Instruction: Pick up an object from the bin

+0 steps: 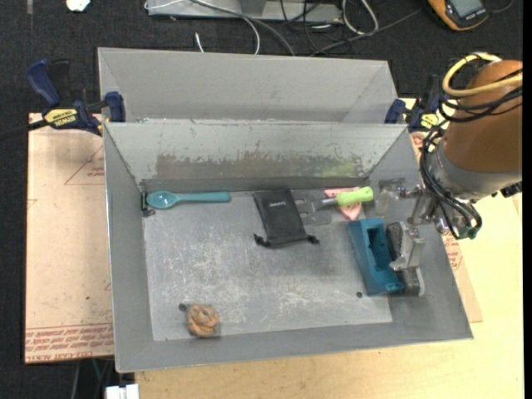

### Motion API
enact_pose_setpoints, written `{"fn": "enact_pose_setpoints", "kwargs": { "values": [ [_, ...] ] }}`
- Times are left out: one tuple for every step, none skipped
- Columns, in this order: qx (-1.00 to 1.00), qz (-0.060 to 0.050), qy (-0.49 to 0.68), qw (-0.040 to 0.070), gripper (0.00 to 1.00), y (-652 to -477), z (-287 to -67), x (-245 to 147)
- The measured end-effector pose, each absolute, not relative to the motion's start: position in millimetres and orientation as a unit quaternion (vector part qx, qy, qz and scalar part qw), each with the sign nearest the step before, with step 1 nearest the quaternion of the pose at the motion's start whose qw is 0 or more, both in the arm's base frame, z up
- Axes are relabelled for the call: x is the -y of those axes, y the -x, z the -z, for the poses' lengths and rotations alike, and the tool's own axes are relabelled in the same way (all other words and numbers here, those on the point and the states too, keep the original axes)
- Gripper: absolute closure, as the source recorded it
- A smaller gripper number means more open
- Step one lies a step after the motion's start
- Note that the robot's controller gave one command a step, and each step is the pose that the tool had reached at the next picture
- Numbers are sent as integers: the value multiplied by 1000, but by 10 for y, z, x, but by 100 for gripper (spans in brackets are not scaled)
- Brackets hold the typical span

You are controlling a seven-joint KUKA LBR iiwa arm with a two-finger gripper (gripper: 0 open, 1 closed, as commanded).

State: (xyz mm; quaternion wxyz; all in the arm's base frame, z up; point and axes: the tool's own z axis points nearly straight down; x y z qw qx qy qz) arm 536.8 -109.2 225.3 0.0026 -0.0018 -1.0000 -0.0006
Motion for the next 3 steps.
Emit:
{"fn": "enact_pose_setpoints", "kwargs": {
  "values": [
    [1000, 0, 0, -1, 0, -5384, -2287, 1087],
    [1000, 0, 27, -5, 0, -5971, -1313, 1347],
    [992, 0, 122, -25, 0, -5201, -773, 1491]
  ]
}}
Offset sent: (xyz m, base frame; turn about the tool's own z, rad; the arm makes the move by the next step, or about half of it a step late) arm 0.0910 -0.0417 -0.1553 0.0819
